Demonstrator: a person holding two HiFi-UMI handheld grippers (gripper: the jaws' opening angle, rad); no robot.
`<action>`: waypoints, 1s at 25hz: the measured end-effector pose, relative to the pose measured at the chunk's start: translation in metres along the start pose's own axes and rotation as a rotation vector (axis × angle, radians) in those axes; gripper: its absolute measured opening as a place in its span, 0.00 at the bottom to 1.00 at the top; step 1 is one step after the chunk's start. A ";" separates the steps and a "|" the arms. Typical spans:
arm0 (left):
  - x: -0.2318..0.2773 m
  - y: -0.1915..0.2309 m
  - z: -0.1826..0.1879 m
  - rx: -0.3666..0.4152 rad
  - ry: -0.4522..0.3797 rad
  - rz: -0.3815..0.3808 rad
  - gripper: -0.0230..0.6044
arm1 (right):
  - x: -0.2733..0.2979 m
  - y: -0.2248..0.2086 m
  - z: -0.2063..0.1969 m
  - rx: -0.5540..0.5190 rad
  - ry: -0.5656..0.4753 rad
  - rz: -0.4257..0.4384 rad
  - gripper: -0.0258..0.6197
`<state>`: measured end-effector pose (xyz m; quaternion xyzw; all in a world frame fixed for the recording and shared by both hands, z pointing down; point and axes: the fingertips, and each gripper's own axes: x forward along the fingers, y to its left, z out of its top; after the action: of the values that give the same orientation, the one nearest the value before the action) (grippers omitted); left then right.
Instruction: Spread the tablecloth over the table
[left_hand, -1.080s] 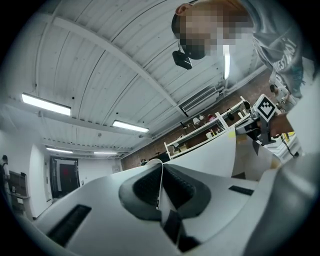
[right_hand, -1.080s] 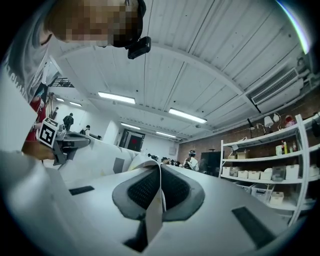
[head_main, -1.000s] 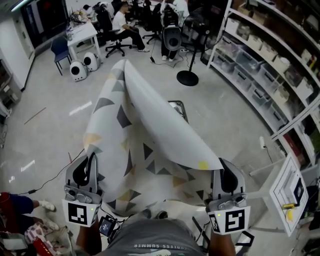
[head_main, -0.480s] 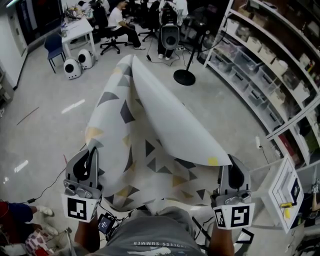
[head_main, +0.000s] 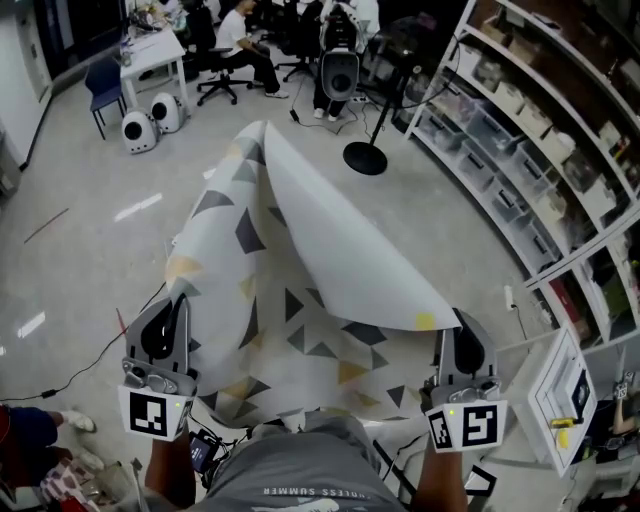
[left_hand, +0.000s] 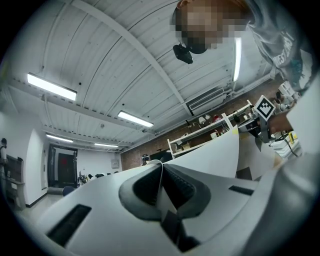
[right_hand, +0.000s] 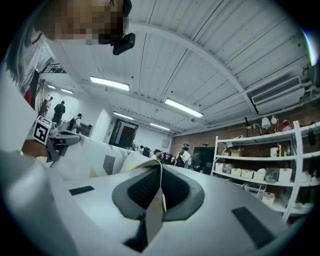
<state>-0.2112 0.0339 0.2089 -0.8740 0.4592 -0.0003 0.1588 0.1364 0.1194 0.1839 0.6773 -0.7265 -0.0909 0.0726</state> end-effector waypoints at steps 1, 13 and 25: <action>0.006 0.000 -0.003 0.002 0.000 0.004 0.04 | 0.005 -0.006 -0.003 -0.001 0.002 0.001 0.06; 0.069 0.000 -0.052 -0.008 0.134 0.073 0.04 | 0.088 -0.052 -0.071 0.089 0.088 0.070 0.06; 0.131 0.001 -0.118 -0.037 0.250 0.102 0.04 | 0.169 -0.077 -0.147 0.146 0.199 0.128 0.06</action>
<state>-0.1534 -0.1043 0.3013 -0.8455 0.5191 -0.0927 0.0841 0.2325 -0.0588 0.3065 0.6389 -0.7619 0.0348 0.1003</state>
